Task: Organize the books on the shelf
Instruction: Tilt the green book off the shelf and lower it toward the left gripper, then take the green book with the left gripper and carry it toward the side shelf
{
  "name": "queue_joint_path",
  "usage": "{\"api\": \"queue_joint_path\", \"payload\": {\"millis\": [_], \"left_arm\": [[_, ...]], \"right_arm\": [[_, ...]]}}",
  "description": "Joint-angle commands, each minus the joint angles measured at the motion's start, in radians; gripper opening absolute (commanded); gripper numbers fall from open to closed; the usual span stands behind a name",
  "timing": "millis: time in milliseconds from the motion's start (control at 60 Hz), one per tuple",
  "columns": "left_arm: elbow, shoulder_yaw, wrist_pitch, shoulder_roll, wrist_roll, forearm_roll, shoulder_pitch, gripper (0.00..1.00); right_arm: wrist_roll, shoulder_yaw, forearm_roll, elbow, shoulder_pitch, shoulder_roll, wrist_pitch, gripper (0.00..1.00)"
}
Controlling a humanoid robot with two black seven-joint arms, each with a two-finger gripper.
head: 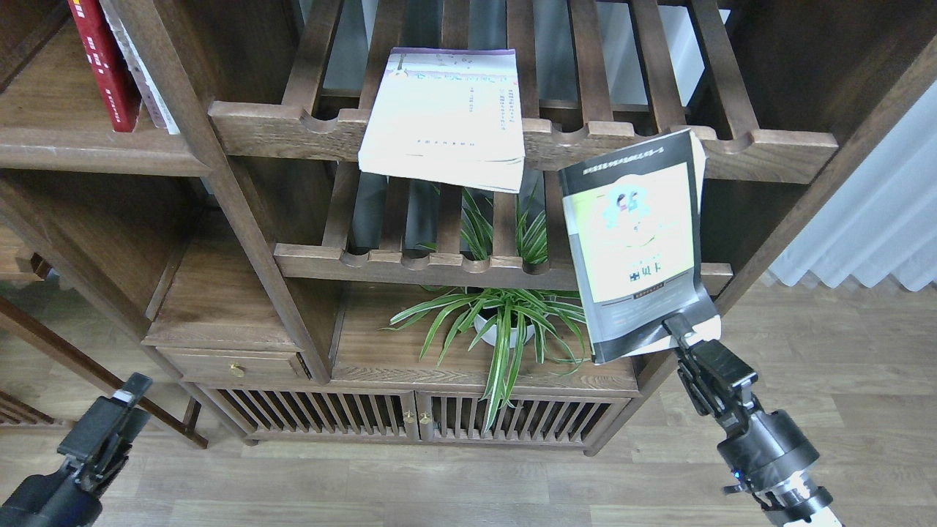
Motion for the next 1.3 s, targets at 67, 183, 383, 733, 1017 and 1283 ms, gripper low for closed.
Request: {"api": "queue_joint_path", "payload": {"millis": [67,183,383,733,1017,1283], "left_arm": [[0.000,0.055,0.000,-0.004,-0.002,-0.002,-0.001,0.95],[0.000,0.086,0.000,-0.004,-0.004,-0.006,-0.003,0.95],[-0.002,0.124,0.000,-0.004,-0.030,-0.036,-0.001,0.95],[-0.015,0.365,0.000,-0.003,-0.062,-0.209,-0.044,0.95],[-0.014,0.511,0.000,-0.023,-0.169,-0.207,-0.083,0.95],[-0.003,0.565,0.000,-0.062,-0.168,-0.207,-0.095,0.95]], "right_arm": [[0.000,-0.038,-0.003,0.000,-0.011,0.001,0.000,0.03],[0.000,-0.083,-0.004,-0.002,-0.011,0.003,0.000,0.03],[0.000,-0.142,-0.006,-0.015,-0.008,0.004,0.000,0.03],[-0.004,-0.280,-0.038,-0.042,0.052,0.033,0.000,0.03],[-0.041,-0.397,-0.044,-0.049,0.064,0.081,0.000,0.04],[-0.066,-0.457,-0.084,-0.049,0.071,0.147,0.000,0.04]]}}
